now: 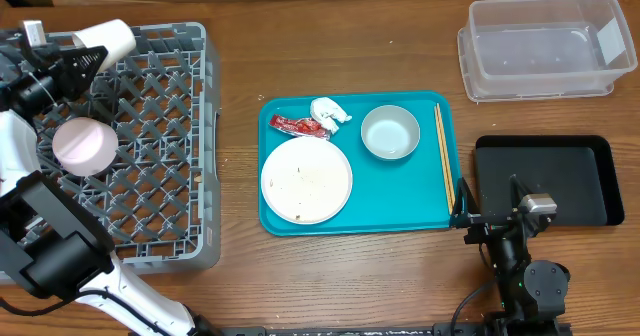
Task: Sort waste into correct bins and load items into the dishwasher
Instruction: 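Lift the white cup off the saucer and carry it to the rack, then place the white cup upside down in the rack, release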
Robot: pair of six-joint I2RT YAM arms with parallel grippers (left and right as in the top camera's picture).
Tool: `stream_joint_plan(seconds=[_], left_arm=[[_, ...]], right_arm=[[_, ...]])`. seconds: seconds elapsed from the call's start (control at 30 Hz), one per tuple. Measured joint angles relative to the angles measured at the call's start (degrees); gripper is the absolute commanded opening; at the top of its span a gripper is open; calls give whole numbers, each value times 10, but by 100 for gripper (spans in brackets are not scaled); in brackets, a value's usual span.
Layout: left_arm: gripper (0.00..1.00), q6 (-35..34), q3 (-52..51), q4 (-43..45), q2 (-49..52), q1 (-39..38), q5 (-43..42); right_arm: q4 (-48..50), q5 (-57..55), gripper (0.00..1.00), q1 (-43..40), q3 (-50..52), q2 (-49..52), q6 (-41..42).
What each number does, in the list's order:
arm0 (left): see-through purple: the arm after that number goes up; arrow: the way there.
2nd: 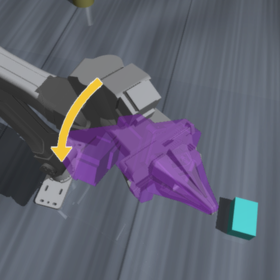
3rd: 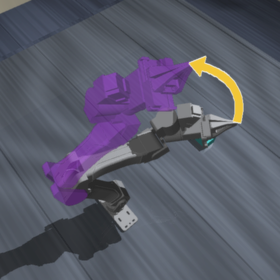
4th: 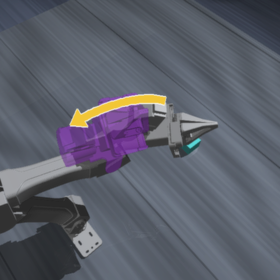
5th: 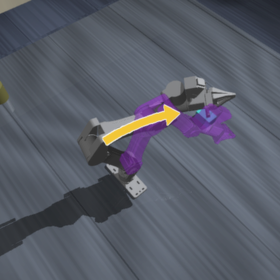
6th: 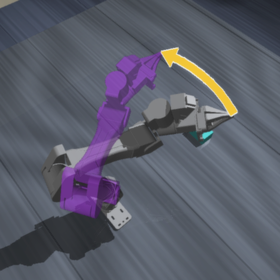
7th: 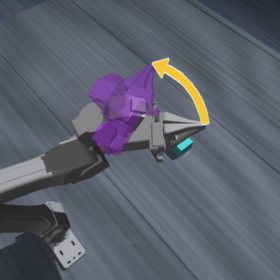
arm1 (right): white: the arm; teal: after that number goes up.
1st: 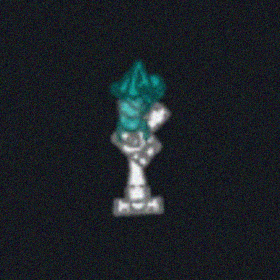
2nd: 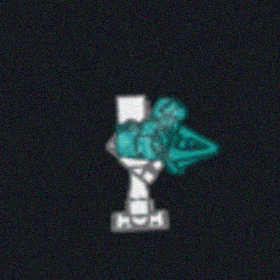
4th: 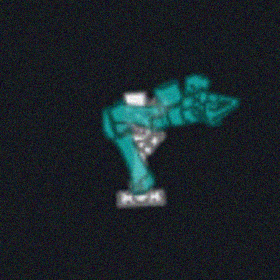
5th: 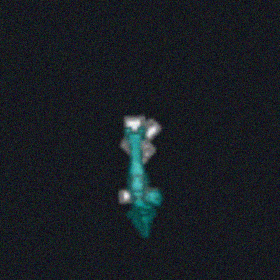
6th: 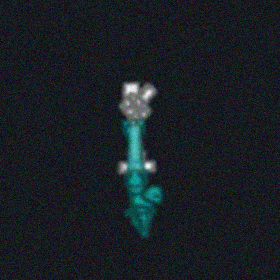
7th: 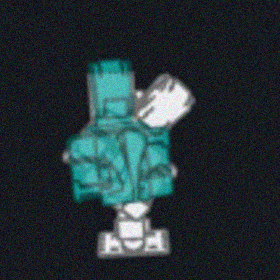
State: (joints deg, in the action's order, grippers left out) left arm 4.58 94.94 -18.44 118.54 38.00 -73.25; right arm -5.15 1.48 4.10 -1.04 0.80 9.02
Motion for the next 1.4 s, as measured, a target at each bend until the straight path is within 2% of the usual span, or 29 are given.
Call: stream_joint_plan(seconds=[0.3, 0.57, 0.67, 0.77, 0.9, 1.0, 1.4], left_arm=[[4, -110, -6, 115, 63, 0, 13], [4, -185, -9, 243, 131, 0, -37], [4, -200, -9, 256, 132, 0, -41], [11, -211, -9, 258, 134, 0, -43], [11, -224, -9, 258, 137, 0, -41], [18, -239, -9, 259, 137, 3, -36], [11, -264, -9, 258, 138, 67, -26]], right_arm=[[0, 0, 100, 0, 0, 0, 0], [0, 0, 100, 0, 0, 0, 0], [0, 0, 100, 0, 0, 0, 0], [0, 0, 100, 0, 0, 0, 0], [0, 0, 100, 0, 0, 0, 0], [0, 0, 100, 0, 0, 0, 0], [0, 0, 100, 0, 0, 0, 0]])
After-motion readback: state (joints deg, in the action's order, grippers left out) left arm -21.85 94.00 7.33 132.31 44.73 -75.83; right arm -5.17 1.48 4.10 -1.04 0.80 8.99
